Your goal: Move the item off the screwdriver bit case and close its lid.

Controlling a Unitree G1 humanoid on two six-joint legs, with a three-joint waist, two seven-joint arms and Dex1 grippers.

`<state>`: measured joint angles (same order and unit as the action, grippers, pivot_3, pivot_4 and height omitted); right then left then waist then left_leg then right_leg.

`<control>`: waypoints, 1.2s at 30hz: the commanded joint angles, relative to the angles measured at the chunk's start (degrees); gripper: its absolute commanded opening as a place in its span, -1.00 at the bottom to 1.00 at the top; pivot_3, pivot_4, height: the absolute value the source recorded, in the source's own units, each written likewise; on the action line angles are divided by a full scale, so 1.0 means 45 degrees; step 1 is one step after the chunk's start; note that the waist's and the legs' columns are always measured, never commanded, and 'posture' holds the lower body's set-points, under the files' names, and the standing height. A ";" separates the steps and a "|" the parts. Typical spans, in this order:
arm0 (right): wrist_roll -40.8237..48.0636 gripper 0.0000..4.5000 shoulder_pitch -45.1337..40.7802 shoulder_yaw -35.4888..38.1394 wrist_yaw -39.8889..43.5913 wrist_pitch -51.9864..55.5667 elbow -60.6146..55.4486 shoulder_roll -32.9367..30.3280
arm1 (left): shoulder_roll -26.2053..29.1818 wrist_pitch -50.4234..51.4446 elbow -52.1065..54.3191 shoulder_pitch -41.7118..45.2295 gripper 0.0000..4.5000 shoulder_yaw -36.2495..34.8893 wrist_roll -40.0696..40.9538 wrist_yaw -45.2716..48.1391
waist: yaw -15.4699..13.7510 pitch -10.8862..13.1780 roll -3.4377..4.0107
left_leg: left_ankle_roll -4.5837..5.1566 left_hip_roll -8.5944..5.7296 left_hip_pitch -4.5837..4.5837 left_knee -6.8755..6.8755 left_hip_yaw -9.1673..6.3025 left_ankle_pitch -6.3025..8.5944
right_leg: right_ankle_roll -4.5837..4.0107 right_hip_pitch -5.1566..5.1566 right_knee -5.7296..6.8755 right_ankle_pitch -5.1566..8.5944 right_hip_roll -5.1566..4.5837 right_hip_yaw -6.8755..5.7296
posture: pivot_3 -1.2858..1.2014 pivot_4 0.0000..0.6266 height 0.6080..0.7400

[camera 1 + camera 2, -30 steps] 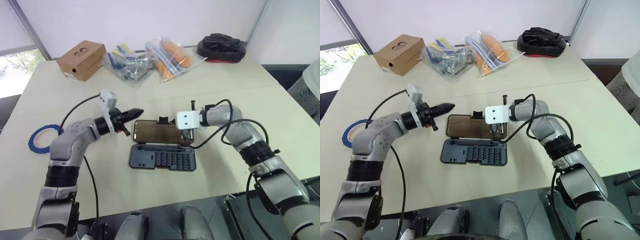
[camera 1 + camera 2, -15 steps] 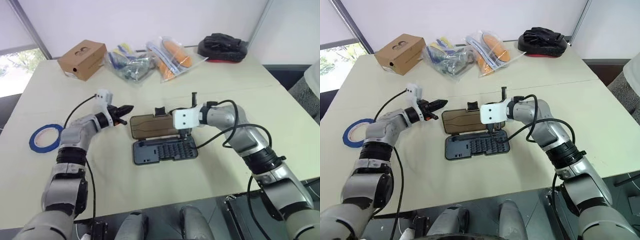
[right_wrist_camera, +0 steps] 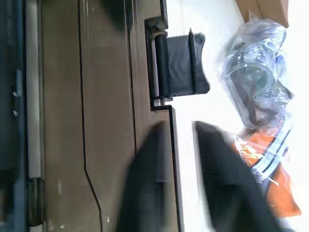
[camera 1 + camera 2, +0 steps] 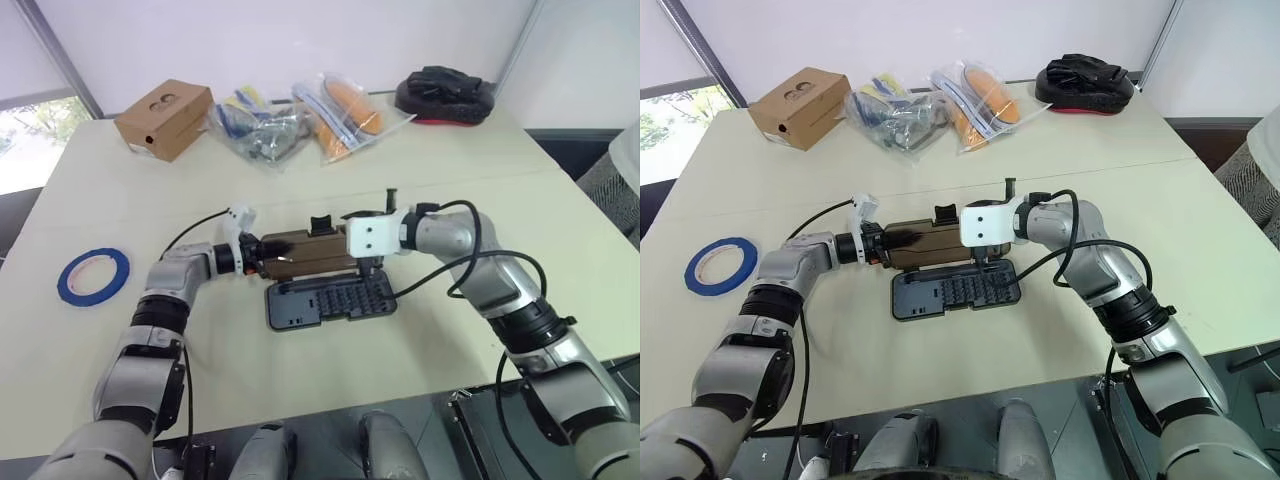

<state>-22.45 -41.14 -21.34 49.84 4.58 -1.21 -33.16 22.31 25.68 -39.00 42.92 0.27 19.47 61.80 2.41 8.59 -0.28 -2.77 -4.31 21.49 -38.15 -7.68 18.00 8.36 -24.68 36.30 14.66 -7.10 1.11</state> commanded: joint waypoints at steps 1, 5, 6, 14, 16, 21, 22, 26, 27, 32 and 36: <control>0.0217 0.19 -0.0024 0.0438 0.0202 0.0320 -0.0662 -0.0178 | 0.0017 0.0060 0.0550 0.0257 -1.00 -0.0300 0.0232 0.0144 | -0.0002 0.0000 0.0000 | 0.0000 0.0000 0.0000 0.0000 0.0000 0.0000 | 0.0000 0.0000 0.0000 0.0000 0.0000 0.0000 | 0.03 -0.52 1.00; 0.0706 0.84 -0.0028 0.0692 0.0959 0.1513 -0.1344 -0.0333 | -0.0024 0.0183 0.0697 0.0326 -1.00 -0.0332 0.0309 0.0214 | -0.0004 0.0001 -0.0001 | 0.0000 0.0000 0.0000 -0.0001 -0.0001 0.0000 | 0.0000 0.0001 0.0000 0.0000 0.0000 0.0000 | 0.03 -0.52 1.00; 0.1101 0.84 -0.0043 0.0940 0.1489 0.2303 -0.1826 -0.0533 | -0.0038 0.0243 0.0784 0.0336 -1.00 -0.0326 0.0345 0.0264 | -0.0009 0.0001 -0.0002 | 0.0000 0.0000 0.0001 -0.0001 -0.0001 0.0000 | 0.0000 0.0000 0.0000 0.0000 0.0000 0.0000 | 0.03 -0.52 1.00; 0.3737 0.84 0.0057 0.3561 0.3145 0.6957 -0.5106 -0.2287 | 0.0089 0.1066 0.2002 0.0083 -1.00 -0.0031 0.0627 0.1142 | -0.0088 0.0004 -0.0005 | 0.0003 0.0000 0.0009 -0.0005 -0.0011 0.0002 | 0.0000 0.0006 -0.0006 0.0000 -0.0001 -0.0005 | 0.03 -0.52 1.00; 0.3896 0.84 0.0212 0.4077 0.2857 0.7561 -0.5364 -0.2675 | 0.0262 0.1418 0.2407 0.0024 -1.00 0.0097 0.0727 0.1572 | -0.0111 0.0004 -0.0006 | 0.0004 0.0001 0.0010 -0.0006 -0.0009 0.0002 | 0.0000 0.0006 -0.0005 0.0000 -0.0001 -0.0005 | 0.03 -0.52 1.00; 0.4167 0.84 0.0869 0.4469 0.2221 0.8248 -0.5823 -0.3219 | 0.0878 0.2303 0.3378 -0.0106 -1.00 0.0537 0.0894 0.2595 | -0.0133 0.0004 -0.0006 | 0.0007 0.0001 0.0007 -0.0003 0.0002 0.0004 | 0.0000 0.0006 -0.0005 0.0000 -0.0002 -0.0002 | 0.03 -0.52 1.00; 0.4223 0.84 0.0961 0.4477 0.2115 0.8323 -0.5900 -0.3265 | 0.1010 0.2445 0.3527 -0.0134 -1.00 0.0626 0.0895 0.2818 | -0.0127 0.0004 -0.0006 | 0.0007 0.0003 0.0006 -0.0002 0.0004 0.0004 | 0.0000 0.0005 -0.0003 0.0000 -0.0002 -0.0001 | 0.03 -0.52 1.00; 0.4434 0.84 0.1157 0.4453 0.1689 0.8457 -0.6057 -0.3373 | 0.1586 0.2873 0.4104 -0.0285 -1.00 0.1016 0.0916 0.3611 | -0.0112 0.0004 -0.0006 | 0.0007 0.0004 0.0005 -0.0002 0.0004 0.0004 | 0.0000 0.0004 -0.0002 0.0000 -0.0003 0.0001 | 0.03 -0.52 1.00; 0.4472 0.84 0.1159 0.4430 0.1592 0.8474 -0.6071 -0.3397 | 0.1727 0.2953 0.4257 -0.0335 -1.00 0.1104 0.0920 0.3785 | -0.0108 0.0004 -0.0006 | 0.0007 0.0005 0.0005 -0.0002 0.0004 0.0004 | 0.0000 0.0004 -0.0003 0.0000 -0.0002 0.0001 | 0.03 -0.52 1.00; 0.4747 0.84 0.1197 0.4392 0.1270 0.8562 -0.6135 -0.3557 | 0.2552 0.3265 0.5347 -0.0872 -1.00 0.1640 0.1126 0.4784 | -0.0116 0.0006 -0.0006 | 0.0007 0.0006 0.0006 -0.0003 0.0004 0.0004 | 0.0000 0.0005 -0.0004 0.0000 -0.0003 0.0003 | 0.03 -0.52 1.00; 0.5019 0.84 0.1360 0.4458 0.1156 0.8749 -0.6221 -0.3772 | 0.2730 0.3300 0.6023 -0.1317 -1.00 0.2158 0.1105 0.5061 | -0.0216 0.0006 -0.0006 | 0.0008 0.0007 0.0007 -0.0005 0.0004 0.0005 | 0.0000 0.0006 -0.0004 0.0000 -0.0003 0.0003 | 0.03 -0.52 1.00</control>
<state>-0.80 -34.73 -2.95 55.62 43.59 -26.96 -49.07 34.04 40.83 -14.40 37.31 9.06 24.00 83.67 1.43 8.62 -0.31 -2.73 -4.28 21.52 -38.19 -7.65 18.02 8.36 -24.65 36.29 14.66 -7.11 1.13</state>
